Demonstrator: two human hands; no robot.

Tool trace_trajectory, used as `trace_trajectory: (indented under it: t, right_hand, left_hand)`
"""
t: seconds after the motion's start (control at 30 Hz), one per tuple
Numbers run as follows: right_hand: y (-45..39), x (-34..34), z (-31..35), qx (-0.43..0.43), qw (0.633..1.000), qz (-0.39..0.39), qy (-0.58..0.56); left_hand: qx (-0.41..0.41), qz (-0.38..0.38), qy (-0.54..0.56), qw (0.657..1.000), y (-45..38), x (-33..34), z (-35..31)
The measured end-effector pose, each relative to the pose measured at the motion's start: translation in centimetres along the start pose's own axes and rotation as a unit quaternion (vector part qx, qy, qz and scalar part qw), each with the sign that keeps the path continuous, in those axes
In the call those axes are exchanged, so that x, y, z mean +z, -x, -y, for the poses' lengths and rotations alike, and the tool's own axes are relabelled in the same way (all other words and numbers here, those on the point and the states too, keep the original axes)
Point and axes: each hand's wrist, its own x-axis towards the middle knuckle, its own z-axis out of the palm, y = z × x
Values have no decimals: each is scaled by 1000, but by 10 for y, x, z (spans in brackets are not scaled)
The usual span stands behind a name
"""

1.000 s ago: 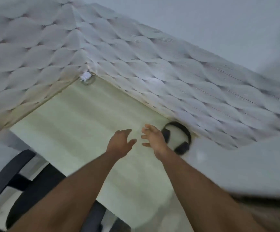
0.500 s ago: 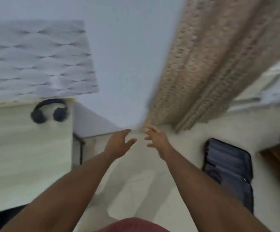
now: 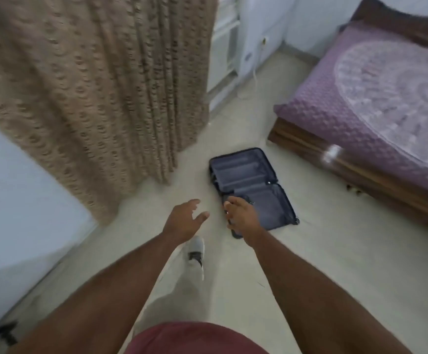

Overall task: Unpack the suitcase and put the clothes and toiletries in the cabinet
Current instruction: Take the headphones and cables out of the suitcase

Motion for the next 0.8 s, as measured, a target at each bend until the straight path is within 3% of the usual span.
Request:
trace_trajectory:
  t: [0.2,0.33,0.47,0.67,0.8]
  right_hand:
    - [-113,-61,11,44,997,-59,29]
    - [-185,-87,10,56,990,-62,116]
    - [-265,-113,-1,54,966,-24,250]
    - [-421,-145,-77,77,917,47,388]
    - [-532,-154,-144,48,856,127,498]
  left_hand:
    - [1,91,-14,996,-150,59,-32]
    - [-12,136,-29,990,-231,89,-41]
    - [-33,180,-48,982,-305,134,-28]
    - [-94,199,-48,974,-406,238,30]
    - [-139,180,-25,973,-474,322,86]
